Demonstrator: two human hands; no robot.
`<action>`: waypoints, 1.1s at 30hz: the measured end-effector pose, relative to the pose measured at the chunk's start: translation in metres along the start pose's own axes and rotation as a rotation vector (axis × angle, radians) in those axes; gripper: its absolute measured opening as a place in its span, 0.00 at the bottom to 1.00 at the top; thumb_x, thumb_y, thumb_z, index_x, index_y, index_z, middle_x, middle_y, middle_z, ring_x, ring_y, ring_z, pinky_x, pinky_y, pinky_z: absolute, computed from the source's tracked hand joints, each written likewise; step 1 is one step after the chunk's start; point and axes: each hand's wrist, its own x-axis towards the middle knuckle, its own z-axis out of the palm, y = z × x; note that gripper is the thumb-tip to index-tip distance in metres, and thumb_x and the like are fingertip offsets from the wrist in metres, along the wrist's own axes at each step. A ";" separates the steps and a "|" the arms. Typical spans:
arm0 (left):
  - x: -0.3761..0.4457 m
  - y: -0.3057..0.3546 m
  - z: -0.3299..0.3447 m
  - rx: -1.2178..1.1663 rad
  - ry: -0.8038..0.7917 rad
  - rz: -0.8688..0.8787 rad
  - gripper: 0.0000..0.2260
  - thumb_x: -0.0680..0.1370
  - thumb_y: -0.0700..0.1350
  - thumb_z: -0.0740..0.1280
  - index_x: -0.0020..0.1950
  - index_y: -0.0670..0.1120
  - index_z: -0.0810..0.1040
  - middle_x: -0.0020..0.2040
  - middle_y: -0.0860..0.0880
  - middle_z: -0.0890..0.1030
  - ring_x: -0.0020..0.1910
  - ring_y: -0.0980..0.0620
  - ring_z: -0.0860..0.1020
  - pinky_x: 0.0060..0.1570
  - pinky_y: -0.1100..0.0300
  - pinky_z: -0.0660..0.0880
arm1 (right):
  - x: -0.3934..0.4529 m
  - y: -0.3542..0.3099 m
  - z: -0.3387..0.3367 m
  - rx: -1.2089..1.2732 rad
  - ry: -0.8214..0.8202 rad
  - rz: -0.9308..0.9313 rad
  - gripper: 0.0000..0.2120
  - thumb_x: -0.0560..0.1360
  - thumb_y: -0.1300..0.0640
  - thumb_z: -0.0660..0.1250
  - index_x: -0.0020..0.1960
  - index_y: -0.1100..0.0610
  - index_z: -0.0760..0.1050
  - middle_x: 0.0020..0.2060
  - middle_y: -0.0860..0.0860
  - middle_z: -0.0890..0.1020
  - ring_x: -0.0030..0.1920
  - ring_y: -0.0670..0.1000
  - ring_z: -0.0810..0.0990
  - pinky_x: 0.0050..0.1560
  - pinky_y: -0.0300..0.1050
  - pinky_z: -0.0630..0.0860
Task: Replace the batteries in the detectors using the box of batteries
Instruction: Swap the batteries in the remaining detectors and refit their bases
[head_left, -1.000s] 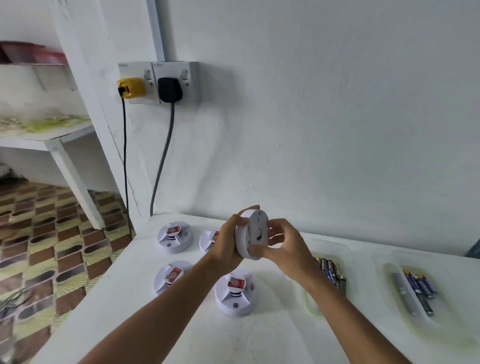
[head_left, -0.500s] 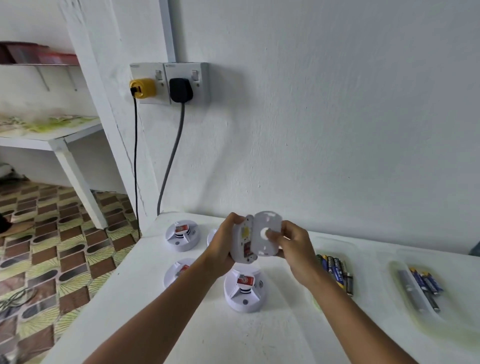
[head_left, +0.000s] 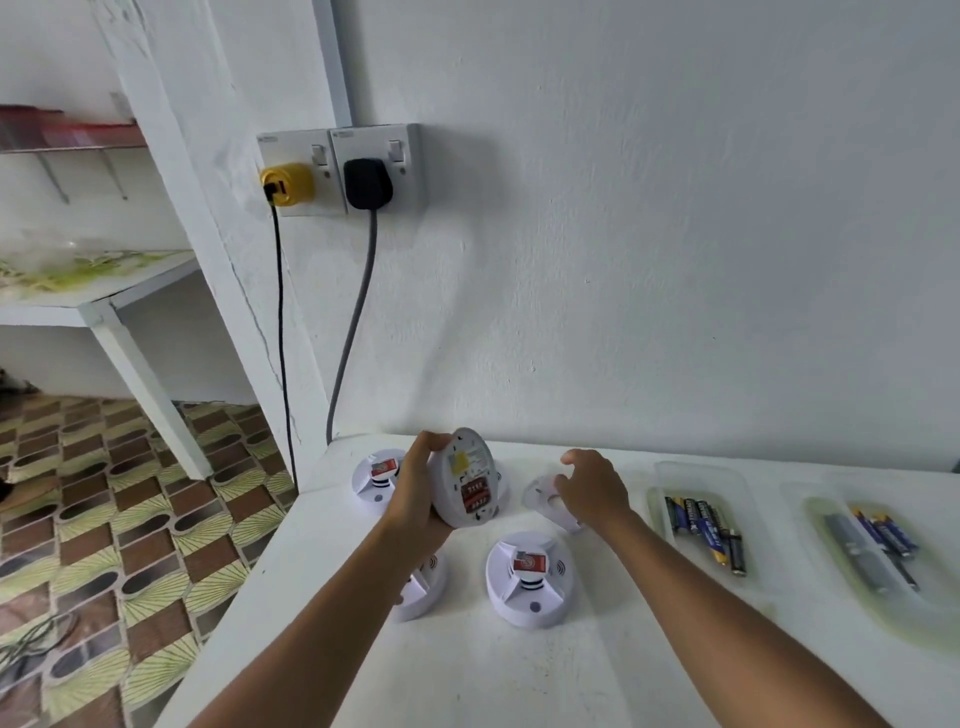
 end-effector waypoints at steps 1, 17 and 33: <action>0.001 0.000 -0.001 -0.027 -0.016 0.000 0.15 0.77 0.49 0.59 0.52 0.41 0.80 0.49 0.38 0.80 0.51 0.39 0.77 0.56 0.40 0.73 | -0.003 -0.002 -0.002 0.012 0.047 -0.025 0.13 0.75 0.57 0.64 0.59 0.56 0.77 0.59 0.53 0.77 0.59 0.55 0.76 0.55 0.44 0.71; 0.006 -0.099 0.201 -0.063 -0.230 0.113 0.16 0.70 0.52 0.65 0.56 0.50 0.76 0.45 0.46 0.76 0.40 0.47 0.76 0.35 0.56 0.74 | -0.088 0.086 -0.148 0.746 -0.046 -0.122 0.08 0.69 0.59 0.74 0.47 0.56 0.79 0.45 0.50 0.84 0.39 0.52 0.81 0.42 0.51 0.79; 0.020 -0.185 0.335 0.169 -0.182 0.299 0.20 0.64 0.57 0.67 0.54 0.54 0.82 0.53 0.43 0.79 0.52 0.43 0.77 0.49 0.47 0.75 | -0.075 0.201 -0.248 0.988 -0.133 -0.090 0.07 0.72 0.66 0.72 0.46 0.61 0.74 0.50 0.56 0.79 0.44 0.54 0.84 0.47 0.54 0.82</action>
